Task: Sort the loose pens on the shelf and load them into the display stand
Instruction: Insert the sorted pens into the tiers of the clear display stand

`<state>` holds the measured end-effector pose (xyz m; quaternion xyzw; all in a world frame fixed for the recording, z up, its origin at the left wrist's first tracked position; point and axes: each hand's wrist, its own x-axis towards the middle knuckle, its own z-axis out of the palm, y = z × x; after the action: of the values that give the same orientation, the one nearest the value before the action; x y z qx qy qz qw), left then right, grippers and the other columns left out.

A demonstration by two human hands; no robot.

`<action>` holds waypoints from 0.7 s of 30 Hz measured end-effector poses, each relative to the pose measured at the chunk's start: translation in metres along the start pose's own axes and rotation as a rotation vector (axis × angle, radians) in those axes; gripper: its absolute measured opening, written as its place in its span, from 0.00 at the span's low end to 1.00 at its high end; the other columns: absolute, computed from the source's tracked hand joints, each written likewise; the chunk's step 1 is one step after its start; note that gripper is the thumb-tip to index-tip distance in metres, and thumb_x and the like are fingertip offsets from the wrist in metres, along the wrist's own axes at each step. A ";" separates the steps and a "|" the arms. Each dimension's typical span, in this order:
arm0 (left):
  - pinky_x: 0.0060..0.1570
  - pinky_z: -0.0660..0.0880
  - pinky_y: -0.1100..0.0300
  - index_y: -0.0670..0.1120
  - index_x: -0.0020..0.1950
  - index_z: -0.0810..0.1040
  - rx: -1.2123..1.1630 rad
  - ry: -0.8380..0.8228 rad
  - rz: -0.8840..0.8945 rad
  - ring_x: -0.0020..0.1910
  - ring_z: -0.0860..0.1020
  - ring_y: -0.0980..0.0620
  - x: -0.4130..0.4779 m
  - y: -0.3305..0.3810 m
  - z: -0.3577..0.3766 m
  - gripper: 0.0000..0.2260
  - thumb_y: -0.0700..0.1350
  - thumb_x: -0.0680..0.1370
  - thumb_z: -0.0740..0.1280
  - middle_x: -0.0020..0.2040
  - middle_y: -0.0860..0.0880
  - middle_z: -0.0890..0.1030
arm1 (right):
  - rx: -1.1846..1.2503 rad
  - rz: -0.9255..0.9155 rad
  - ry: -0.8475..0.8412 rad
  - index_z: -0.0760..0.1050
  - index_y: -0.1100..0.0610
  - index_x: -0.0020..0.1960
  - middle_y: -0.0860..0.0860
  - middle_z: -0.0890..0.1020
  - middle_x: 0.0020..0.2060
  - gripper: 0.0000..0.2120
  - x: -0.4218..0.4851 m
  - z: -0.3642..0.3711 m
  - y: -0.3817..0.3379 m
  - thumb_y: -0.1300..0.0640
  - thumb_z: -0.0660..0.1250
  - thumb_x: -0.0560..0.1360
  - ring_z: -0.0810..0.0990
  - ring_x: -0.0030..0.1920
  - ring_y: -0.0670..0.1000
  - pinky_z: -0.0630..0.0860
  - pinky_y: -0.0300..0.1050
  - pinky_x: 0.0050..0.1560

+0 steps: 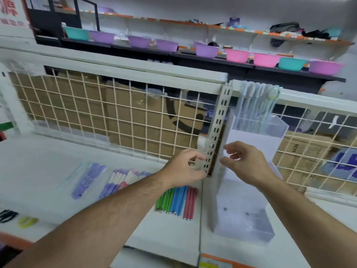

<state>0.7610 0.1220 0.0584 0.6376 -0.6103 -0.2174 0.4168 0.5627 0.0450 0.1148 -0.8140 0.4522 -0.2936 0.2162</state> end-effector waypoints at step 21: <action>0.52 0.70 0.71 0.54 0.60 0.79 0.039 0.034 -0.254 0.56 0.75 0.64 -0.129 -0.174 -0.197 0.17 0.48 0.73 0.75 0.54 0.63 0.78 | 0.016 -0.075 -0.287 0.78 0.51 0.64 0.47 0.82 0.56 0.20 -0.029 0.248 -0.170 0.51 0.74 0.74 0.79 0.53 0.47 0.75 0.42 0.56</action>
<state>0.9992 0.2823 -0.0005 0.7214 -0.5218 -0.2457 0.3835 0.8209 0.1757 0.0299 -0.8620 0.3838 -0.1859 0.2740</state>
